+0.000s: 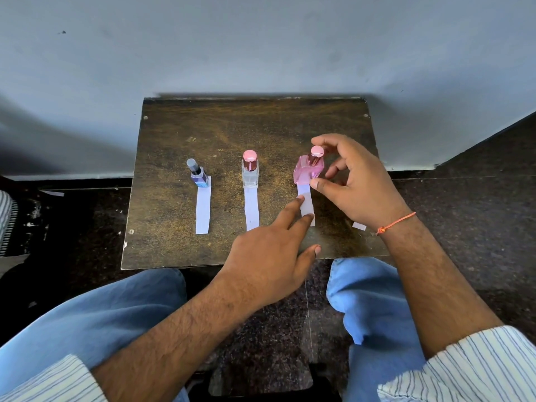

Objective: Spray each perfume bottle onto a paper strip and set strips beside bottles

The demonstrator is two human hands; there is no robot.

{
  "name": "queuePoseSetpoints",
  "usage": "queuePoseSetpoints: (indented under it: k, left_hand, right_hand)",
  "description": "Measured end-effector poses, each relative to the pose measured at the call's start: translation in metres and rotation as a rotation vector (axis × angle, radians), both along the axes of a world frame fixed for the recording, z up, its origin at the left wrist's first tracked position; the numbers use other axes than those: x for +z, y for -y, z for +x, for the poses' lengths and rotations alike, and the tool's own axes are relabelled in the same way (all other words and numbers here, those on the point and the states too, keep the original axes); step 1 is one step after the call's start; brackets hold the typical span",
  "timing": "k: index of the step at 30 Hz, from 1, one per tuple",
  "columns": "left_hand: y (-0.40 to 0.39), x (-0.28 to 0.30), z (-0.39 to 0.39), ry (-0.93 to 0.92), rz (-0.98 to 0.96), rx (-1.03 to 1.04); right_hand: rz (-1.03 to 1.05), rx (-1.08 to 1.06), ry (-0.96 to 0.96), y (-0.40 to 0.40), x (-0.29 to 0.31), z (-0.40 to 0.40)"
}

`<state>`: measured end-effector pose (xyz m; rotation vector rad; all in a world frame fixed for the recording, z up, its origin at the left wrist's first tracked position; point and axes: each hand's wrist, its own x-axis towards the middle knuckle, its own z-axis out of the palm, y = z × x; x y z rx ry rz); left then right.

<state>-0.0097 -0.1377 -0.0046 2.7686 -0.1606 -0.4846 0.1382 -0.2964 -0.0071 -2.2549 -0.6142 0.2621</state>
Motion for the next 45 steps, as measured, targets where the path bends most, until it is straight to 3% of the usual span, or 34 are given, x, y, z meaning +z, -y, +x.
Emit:
queuePoseSetpoints:
  k: [10, 17, 22, 45]
  left_hand:
    - [-0.006, -0.002, 0.002, 0.149, -0.065, 0.060]
    - [-0.016, 0.001, 0.003, 0.247, -0.142, 0.072]
    - [-0.010, 0.000, 0.003, 0.270, -0.157, 0.058]
    - [-0.010, -0.004, 0.005, 0.297, -0.159, 0.090]
  right_hand:
    - [-0.197, -0.134, 0.106, 0.031, 0.003, 0.005]
    - [-0.351, -0.281, 0.052, 0.055, 0.009, 0.000]
    - [-0.451, -0.263, -0.033, 0.059, 0.006, -0.002]
    - [-0.471, -0.204, -0.030, 0.064, 0.007, 0.004]
